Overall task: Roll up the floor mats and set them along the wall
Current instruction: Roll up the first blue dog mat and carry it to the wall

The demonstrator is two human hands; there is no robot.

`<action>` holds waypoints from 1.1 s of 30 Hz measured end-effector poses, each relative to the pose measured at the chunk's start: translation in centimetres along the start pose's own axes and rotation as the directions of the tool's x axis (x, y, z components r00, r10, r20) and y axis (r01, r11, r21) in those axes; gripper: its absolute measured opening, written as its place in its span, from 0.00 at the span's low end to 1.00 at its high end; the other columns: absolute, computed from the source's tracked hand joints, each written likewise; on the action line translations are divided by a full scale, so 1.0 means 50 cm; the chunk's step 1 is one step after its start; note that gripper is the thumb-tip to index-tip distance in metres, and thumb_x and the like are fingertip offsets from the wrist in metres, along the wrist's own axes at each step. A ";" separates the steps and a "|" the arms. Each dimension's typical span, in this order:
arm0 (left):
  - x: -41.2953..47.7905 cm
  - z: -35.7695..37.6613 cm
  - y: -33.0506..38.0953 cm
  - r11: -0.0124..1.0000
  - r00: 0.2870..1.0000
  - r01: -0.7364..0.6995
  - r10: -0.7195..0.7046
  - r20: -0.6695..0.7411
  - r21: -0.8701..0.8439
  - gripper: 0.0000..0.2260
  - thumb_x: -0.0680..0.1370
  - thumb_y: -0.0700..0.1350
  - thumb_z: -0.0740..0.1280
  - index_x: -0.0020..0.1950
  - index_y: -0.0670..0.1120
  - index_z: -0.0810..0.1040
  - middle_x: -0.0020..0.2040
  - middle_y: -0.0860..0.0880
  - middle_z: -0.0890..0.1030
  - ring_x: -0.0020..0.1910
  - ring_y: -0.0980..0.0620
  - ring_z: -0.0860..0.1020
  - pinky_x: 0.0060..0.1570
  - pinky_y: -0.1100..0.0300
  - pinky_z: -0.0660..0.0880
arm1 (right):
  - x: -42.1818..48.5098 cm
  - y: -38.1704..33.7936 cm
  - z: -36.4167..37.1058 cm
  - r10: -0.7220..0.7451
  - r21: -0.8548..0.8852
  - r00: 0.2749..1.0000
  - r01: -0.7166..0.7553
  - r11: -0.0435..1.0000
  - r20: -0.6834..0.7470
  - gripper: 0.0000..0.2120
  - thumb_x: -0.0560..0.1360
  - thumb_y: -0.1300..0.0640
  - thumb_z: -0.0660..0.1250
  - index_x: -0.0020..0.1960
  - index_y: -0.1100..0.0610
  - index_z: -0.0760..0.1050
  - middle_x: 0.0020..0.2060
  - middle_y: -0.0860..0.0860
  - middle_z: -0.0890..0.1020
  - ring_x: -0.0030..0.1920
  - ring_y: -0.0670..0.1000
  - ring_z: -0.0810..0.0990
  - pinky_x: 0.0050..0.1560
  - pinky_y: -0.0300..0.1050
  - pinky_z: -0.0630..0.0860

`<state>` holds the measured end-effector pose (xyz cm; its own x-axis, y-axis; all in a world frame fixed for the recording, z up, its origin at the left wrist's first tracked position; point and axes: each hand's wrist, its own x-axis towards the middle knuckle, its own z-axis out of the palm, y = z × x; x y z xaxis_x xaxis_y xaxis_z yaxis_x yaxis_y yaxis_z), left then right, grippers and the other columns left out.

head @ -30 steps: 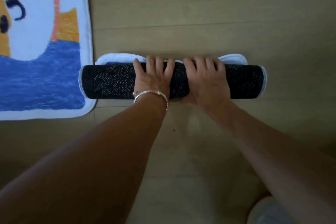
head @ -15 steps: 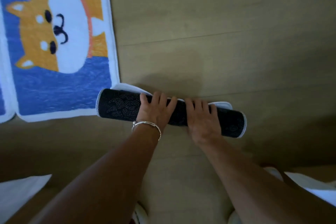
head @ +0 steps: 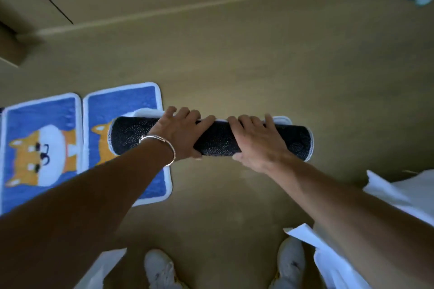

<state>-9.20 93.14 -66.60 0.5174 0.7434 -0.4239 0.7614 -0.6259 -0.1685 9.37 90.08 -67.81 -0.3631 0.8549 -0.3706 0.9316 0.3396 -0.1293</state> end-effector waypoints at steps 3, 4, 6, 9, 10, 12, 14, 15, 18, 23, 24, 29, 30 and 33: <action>-0.043 -0.214 -0.063 1.000 0.999 0.018 -0.018 -0.033 -0.001 0.44 0.67 0.67 0.67 0.75 0.53 0.50 0.65 0.48 0.70 0.62 0.45 0.69 0.62 0.50 0.64 | -0.028 0.013 -0.224 -0.033 -0.038 0.998 0.031 0.999 -0.060 0.36 0.68 0.44 0.70 0.70 0.53 0.58 0.61 0.54 0.71 0.61 0.56 0.71 0.67 0.57 0.61; -0.055 -0.294 -0.086 1.000 0.998 0.030 -0.029 -0.055 0.009 0.46 0.66 0.67 0.68 0.76 0.53 0.49 0.65 0.48 0.69 0.63 0.45 0.69 0.62 0.50 0.64 | -0.040 0.023 -0.307 -0.037 -0.046 0.995 0.032 0.998 -0.096 0.36 0.67 0.43 0.70 0.69 0.52 0.60 0.59 0.53 0.71 0.60 0.56 0.71 0.64 0.55 0.64; -0.082 -0.460 -0.129 0.999 0.993 0.049 -0.047 -0.109 0.017 0.49 0.64 0.68 0.68 0.76 0.52 0.48 0.65 0.47 0.69 0.64 0.45 0.68 0.63 0.51 0.64 | -0.075 0.046 -0.479 -0.038 -0.058 0.988 0.030 0.998 -0.147 0.37 0.64 0.42 0.71 0.68 0.51 0.62 0.58 0.52 0.72 0.58 0.55 0.71 0.59 0.52 0.69; -0.139 -0.726 -0.165 1.000 0.981 0.030 -0.028 -0.193 0.007 0.47 0.63 0.68 0.69 0.75 0.53 0.53 0.63 0.48 0.69 0.63 0.47 0.67 0.62 0.52 0.67 | -0.160 0.073 -0.735 -0.045 -0.078 0.972 0.028 0.997 -0.230 0.39 0.62 0.40 0.71 0.68 0.50 0.63 0.57 0.50 0.72 0.57 0.53 0.71 0.55 0.51 0.73; -0.164 -0.814 -0.168 1.000 0.976 0.018 -0.016 -0.215 0.010 0.45 0.63 0.68 0.70 0.74 0.53 0.56 0.62 0.49 0.69 0.62 0.48 0.67 0.61 0.53 0.68 | -0.197 0.080 -0.815 -0.047 -0.086 0.963 0.024 0.996 -0.264 0.38 0.62 0.39 0.70 0.68 0.50 0.63 0.56 0.49 0.72 0.57 0.53 0.71 0.54 0.50 0.73; -0.217 -0.984 -0.165 0.999 0.964 0.011 -0.002 -0.267 0.032 0.43 0.62 0.68 0.70 0.71 0.54 0.60 0.60 0.50 0.69 0.61 0.50 0.66 0.56 0.55 0.69 | -0.279 0.094 -0.959 -0.040 -0.101 0.940 0.006 0.995 -0.339 0.37 0.63 0.39 0.70 0.67 0.49 0.64 0.56 0.48 0.71 0.58 0.52 0.71 0.52 0.49 0.72; -0.268 -1.144 -0.150 0.997 0.934 0.028 0.000 -0.358 0.073 0.41 0.61 0.69 0.70 0.69 0.55 0.63 0.58 0.52 0.69 0.60 0.51 0.67 0.54 0.55 0.70 | -0.363 0.116 -1.087 -0.033 -0.125 0.908 -0.022 0.992 -0.417 0.37 0.63 0.38 0.69 0.68 0.49 0.63 0.56 0.48 0.71 0.58 0.52 0.71 0.49 0.48 0.70; -0.293 -1.216 -0.139 0.995 0.911 0.045 -0.003 -0.413 0.092 0.40 0.60 0.69 0.71 0.68 0.55 0.64 0.57 0.53 0.69 0.60 0.52 0.67 0.53 0.55 0.71 | -0.405 0.130 -1.143 -0.032 -0.140 0.888 -0.037 0.990 -0.458 0.37 0.63 0.37 0.69 0.68 0.49 0.63 0.56 0.48 0.71 0.57 0.52 0.71 0.47 0.48 0.71; -0.348 -1.378 -0.083 0.986 0.843 0.107 -0.024 -0.538 0.124 0.40 0.59 0.69 0.71 0.67 0.55 0.65 0.58 0.53 0.69 0.60 0.51 0.67 0.54 0.55 0.70 | -0.515 0.175 -1.271 -0.057 -0.187 0.825 -0.060 0.980 -0.563 0.38 0.63 0.36 0.68 0.68 0.50 0.63 0.56 0.49 0.73 0.55 0.52 0.73 0.47 0.48 0.74; -0.354 -1.492 0.031 0.972 0.790 0.201 -0.090 -0.606 0.118 0.42 0.59 0.72 0.69 0.68 0.55 0.63 0.59 0.54 0.73 0.60 0.50 0.70 0.57 0.52 0.71 | -0.639 0.264 -1.352 -0.083 -0.232 0.754 -0.093 0.968 -0.651 0.37 0.63 0.38 0.70 0.68 0.50 0.65 0.57 0.49 0.72 0.57 0.53 0.73 0.51 0.50 0.73; -0.348 -1.501 0.050 0.972 0.790 0.211 -0.106 -0.604 0.106 0.43 0.59 0.72 0.68 0.69 0.55 0.62 0.60 0.54 0.73 0.60 0.50 0.71 0.58 0.51 0.71 | -0.652 0.279 -1.353 -0.080 -0.230 0.747 -0.100 0.968 -0.660 0.37 0.63 0.39 0.70 0.68 0.49 0.65 0.57 0.49 0.72 0.58 0.53 0.72 0.53 0.51 0.73; -0.312 -1.517 0.138 0.980 0.846 0.193 -0.141 -0.514 0.049 0.44 0.62 0.72 0.68 0.71 0.55 0.58 0.62 0.54 0.71 0.62 0.50 0.70 0.59 0.52 0.70 | -0.675 0.318 -1.343 -0.120 -0.278 0.762 -0.081 0.957 -0.637 0.34 0.65 0.39 0.69 0.67 0.50 0.65 0.57 0.48 0.72 0.59 0.52 0.71 0.58 0.53 0.71; -0.305 -1.520 0.152 0.984 0.854 0.176 -0.136 -0.503 0.033 0.42 0.61 0.71 0.68 0.69 0.55 0.60 0.60 0.54 0.71 0.61 0.50 0.70 0.58 0.52 0.70 | -0.675 0.320 -1.340 -0.141 -0.301 0.759 -0.075 0.951 -0.635 0.33 0.65 0.39 0.69 0.66 0.50 0.66 0.57 0.48 0.73 0.59 0.52 0.71 0.58 0.53 0.71; -0.288 -1.533 0.170 0.983 0.853 0.183 -0.144 -0.502 0.029 0.37 0.61 0.71 0.69 0.63 0.53 0.66 0.55 0.54 0.72 0.57 0.51 0.72 0.51 0.54 0.72 | -0.673 0.330 -1.335 -0.188 -0.347 0.739 -0.066 0.936 -0.647 0.31 0.66 0.39 0.69 0.64 0.51 0.66 0.56 0.48 0.73 0.58 0.52 0.71 0.58 0.53 0.70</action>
<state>19.77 95.15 6.26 0.5279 0.8423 0.1090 0.8313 -0.4862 -0.2692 35.90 93.11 3.92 -0.4532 0.8219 0.3451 0.8902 0.3976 0.2223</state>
